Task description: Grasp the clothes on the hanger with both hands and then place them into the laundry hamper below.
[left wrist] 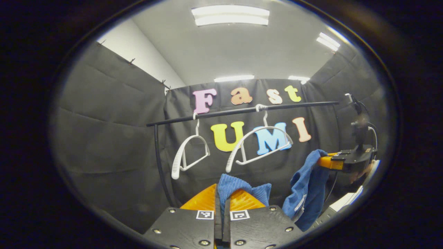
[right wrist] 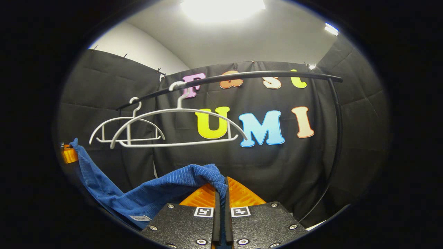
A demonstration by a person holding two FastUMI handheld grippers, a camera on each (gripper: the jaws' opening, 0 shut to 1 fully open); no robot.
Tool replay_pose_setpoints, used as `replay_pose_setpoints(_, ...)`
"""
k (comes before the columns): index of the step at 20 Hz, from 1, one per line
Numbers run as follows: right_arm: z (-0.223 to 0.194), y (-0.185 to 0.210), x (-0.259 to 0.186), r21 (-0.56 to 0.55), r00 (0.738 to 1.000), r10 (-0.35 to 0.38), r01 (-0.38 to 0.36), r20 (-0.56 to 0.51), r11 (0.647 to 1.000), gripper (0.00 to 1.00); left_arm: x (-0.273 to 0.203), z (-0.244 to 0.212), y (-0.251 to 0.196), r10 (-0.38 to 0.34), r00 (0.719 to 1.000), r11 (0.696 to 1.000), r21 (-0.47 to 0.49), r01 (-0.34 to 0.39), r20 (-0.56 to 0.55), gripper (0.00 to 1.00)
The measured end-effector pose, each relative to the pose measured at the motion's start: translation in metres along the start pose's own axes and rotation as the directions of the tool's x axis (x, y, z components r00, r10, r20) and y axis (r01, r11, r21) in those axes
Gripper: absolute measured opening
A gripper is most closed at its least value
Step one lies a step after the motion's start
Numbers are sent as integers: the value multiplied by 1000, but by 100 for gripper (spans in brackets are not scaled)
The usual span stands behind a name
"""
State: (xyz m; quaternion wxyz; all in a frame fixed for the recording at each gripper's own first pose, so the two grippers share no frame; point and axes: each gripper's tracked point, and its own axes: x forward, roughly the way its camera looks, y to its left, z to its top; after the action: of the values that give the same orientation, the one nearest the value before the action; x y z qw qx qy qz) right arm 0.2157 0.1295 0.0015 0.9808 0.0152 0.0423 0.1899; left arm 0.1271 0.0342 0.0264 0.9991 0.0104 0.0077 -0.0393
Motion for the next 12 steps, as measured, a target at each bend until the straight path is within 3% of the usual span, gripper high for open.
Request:
replay_pose_setpoints(5,-7,41,-47,23,999,31,-31,-20,999,4,-22,-7,-23,-78,997,997,-30,78,-2,2)
replay_pose_setpoints(12,-42,73,-64,39,992,88,-85,-90,996,4,-40,-46,-50,-139,988,980,-149,129,-61,2)
